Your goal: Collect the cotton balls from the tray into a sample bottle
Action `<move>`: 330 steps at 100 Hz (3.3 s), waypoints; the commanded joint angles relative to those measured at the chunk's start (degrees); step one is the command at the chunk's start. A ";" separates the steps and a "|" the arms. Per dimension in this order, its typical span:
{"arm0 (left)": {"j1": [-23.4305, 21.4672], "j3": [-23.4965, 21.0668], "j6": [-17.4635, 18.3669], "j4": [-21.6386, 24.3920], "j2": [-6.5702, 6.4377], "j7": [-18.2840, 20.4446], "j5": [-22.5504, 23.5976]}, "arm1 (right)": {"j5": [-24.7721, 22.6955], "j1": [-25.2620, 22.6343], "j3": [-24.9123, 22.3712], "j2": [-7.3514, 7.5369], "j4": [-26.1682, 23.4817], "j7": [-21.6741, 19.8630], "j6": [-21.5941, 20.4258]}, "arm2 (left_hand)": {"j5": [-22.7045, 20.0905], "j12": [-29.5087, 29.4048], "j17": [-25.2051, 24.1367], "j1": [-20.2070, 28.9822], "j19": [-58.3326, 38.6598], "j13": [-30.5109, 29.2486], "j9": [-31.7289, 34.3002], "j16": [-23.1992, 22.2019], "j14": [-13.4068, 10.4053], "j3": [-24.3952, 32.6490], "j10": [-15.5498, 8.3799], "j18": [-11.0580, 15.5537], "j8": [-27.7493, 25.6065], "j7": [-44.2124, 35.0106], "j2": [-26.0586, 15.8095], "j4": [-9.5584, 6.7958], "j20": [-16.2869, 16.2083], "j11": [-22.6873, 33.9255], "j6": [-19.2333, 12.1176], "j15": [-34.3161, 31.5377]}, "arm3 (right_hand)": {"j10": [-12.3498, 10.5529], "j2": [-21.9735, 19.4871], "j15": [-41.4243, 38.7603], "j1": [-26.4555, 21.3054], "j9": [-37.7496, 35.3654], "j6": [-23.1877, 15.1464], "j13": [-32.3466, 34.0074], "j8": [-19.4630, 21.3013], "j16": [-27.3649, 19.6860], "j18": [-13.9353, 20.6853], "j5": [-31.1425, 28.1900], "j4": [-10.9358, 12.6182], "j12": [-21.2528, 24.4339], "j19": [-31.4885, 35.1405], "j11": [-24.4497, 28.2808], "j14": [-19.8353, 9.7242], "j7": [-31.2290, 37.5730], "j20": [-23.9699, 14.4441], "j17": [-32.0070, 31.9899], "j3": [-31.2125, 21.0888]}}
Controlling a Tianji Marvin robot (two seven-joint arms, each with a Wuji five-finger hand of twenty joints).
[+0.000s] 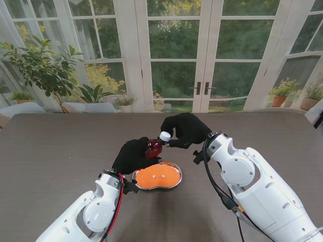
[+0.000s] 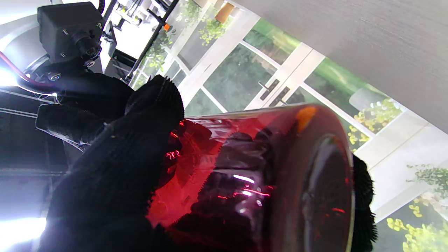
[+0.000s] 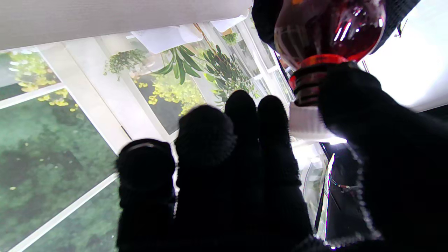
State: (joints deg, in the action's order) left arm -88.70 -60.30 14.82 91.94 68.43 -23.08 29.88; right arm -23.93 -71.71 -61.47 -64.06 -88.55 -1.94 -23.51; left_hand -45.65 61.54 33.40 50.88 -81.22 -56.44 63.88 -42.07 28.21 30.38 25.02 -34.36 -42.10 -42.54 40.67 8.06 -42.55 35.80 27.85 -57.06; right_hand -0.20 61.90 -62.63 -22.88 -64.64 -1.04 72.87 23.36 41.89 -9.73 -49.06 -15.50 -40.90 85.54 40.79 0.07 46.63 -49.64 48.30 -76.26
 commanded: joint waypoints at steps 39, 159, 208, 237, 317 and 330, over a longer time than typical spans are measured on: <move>-0.07 -0.04 -0.01 0.12 0.11 1.15 -0.13 | 0.83 0.49 0.45 0.24 0.54 -2.03 -2.71 | -6.47 1.61 -0.40 16.18 -2.28 -2.53 3.02 -0.84 1.02 15.31 -3.60 3.17 -0.60 -17.46 -19.70 -2.12 -0.30 1.43 -12.31 -3.60 | -0.61 6.38 1.73 1.02 1.99 -1.04 2.59 0.72 -0.39 1.16 2.69 2.60 1.44 0.90 1.06 -1.90 -1.85 -0.06 -0.47 -3.97; -0.06 0.14 -0.07 -0.05 0.10 1.24 -0.19 | 6.08 1.01 1.13 0.25 0.28 -4.96 -0.90 | -6.41 1.57 -0.47 16.24 -2.27 -2.42 2.98 -0.84 1.01 15.22 -3.58 3.08 -0.63 -17.47 -19.75 -2.12 -0.32 1.44 -12.31 -3.59 | 1.91 -7.50 -1.14 -1.09 -1.45 -3.53 2.47 -8.50 0.33 -1.79 -2.19 -6.25 0.30 1.86 0.70 1.78 9.21 -1.17 -0.64 1.13; -0.13 0.06 -0.01 -0.10 0.12 1.11 -0.19 | 6.03 0.90 1.31 -0.40 0.76 -2.59 -0.79 | -6.48 1.66 -0.47 16.22 -2.26 -2.50 2.93 -0.83 1.07 15.27 -3.54 3.08 -0.57 -17.50 -19.72 -2.13 -0.33 1.41 -12.30 -3.59 | 1.49 -9.76 -6.90 -6.27 -6.63 -2.27 2.61 -10.02 1.70 -1.50 -3.39 -5.18 -2.15 2.86 2.21 0.13 17.68 -0.06 3.14 0.82; -0.18 0.00 0.05 -0.10 0.13 1.05 -0.19 | 6.84 0.19 0.22 -0.98 0.39 -0.84 1.29 | -6.52 1.64 -0.47 16.21 -2.26 -2.43 2.93 -0.81 1.11 15.27 -3.51 3.11 -0.58 -17.53 -19.80 -2.14 -0.32 1.35 -12.28 -3.53 | 1.47 -13.24 -7.79 -6.04 -7.02 -2.32 2.59 -10.06 1.67 -1.68 -3.60 -4.21 -2.29 3.45 2.48 0.51 18.20 0.00 3.54 1.05; -3.65 -3.90 0.26 3.43 -0.63 1.13 2.43 | -14.49 3.72 -0.92 1.21 14.93 2.94 2.17 | -6.47 1.69 -0.49 16.16 -2.23 -2.49 2.98 -0.82 0.95 15.28 -3.59 3.09 -0.65 -17.61 -19.75 -2.18 -0.32 1.36 -12.38 -3.53 | 0.10 -11.57 -5.46 -4.50 -6.11 -3.84 2.54 -10.39 0.37 -0.62 -2.48 -5.14 -1.95 3.18 2.37 -0.69 18.04 0.67 3.02 0.55; -4.24 -4.54 0.16 3.95 -0.82 1.56 2.80 | -17.65 5.66 1.52 1.33 20.05 5.84 0.96 | -6.50 1.69 -0.49 16.14 -2.23 -2.46 3.03 -0.82 1.03 15.30 -3.63 3.09 -0.64 -17.60 -19.68 -2.19 -0.32 1.38 -12.33 -3.51 | -0.06 -10.57 -4.69 -4.11 -5.94 -3.89 2.56 -10.65 0.08 -0.51 -2.13 -5.60 -1.87 3.09 2.35 -0.82 17.97 0.82 3.02 0.03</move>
State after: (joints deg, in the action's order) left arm -92.45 -64.44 14.96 95.19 67.73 -22.85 32.56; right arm -41.69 -66.21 -60.56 -62.90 -70.13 4.91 -22.21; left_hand -45.65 61.62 33.40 50.89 -81.22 -56.44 63.88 -42.07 28.21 30.38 24.97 -34.36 -41.81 -42.64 40.66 8.06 -42.55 35.80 27.83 -57.06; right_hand 0.95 52.43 -67.69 -23.69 -69.15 0.76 72.88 12.62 42.71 -9.88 -49.49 -21.66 -42.49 86.14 42.25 1.24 55.97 -49.67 51.03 -71.37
